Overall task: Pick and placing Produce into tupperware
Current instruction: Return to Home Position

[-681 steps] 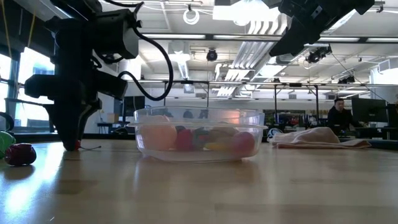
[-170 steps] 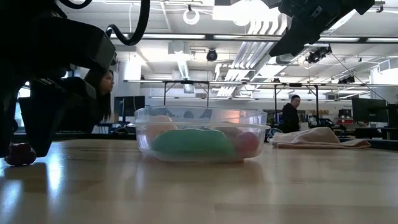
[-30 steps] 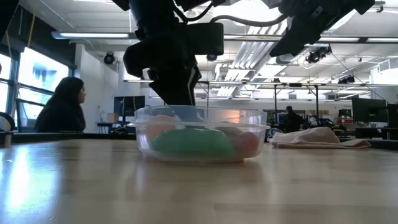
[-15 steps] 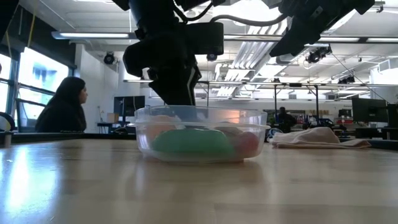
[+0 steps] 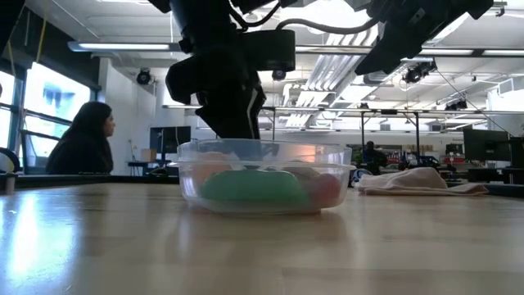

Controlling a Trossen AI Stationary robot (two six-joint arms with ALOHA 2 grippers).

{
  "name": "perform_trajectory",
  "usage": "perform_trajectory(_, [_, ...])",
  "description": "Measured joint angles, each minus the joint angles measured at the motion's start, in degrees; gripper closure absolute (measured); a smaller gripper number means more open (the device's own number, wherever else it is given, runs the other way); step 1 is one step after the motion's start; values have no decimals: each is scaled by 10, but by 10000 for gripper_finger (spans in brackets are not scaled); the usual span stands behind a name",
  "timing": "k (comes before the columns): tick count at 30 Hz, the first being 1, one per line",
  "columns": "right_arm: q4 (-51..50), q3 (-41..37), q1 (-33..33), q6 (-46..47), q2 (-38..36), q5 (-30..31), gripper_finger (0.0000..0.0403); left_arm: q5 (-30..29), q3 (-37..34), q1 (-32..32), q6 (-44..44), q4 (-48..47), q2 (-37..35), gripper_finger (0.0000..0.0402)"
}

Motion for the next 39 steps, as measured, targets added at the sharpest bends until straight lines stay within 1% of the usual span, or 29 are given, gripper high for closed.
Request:
perform_trajectory(4, [0,0,0,0,0,0,371,-1,14,0,0,-18,0,234])
perform_trajectory(8, [0,0,0,0,0,0,371,-3,55,0,-8,-55,0,234])
perform_trajectory(14, [0,0,0,0,0,0,371,-43,133,0,-66,-136,-1,234])
perform_trajectory(20, [0,0,0,0,0,0,371,-44,166,0,-65,-188,-2,234])
perform_trajectory(24, [0,0,0,0,0,0,371,-44,180,0,-60,-188,-1,234])
perform_trajectory(28, [0,0,0,0,0,0,371,-45,174,0,-49,-190,-1,237])
perform_trajectory(32, [1,0,0,0,0,0,371,-44,154,1,-29,-212,-22,262])
perform_trajectory(36, [0,0,0,0,0,0,371,-44,89,13,-21,-204,-76,302])
perform_trajectory(39, [2,0,0,0,0,0,371,-43,29,33,-20,-178,-141,335])
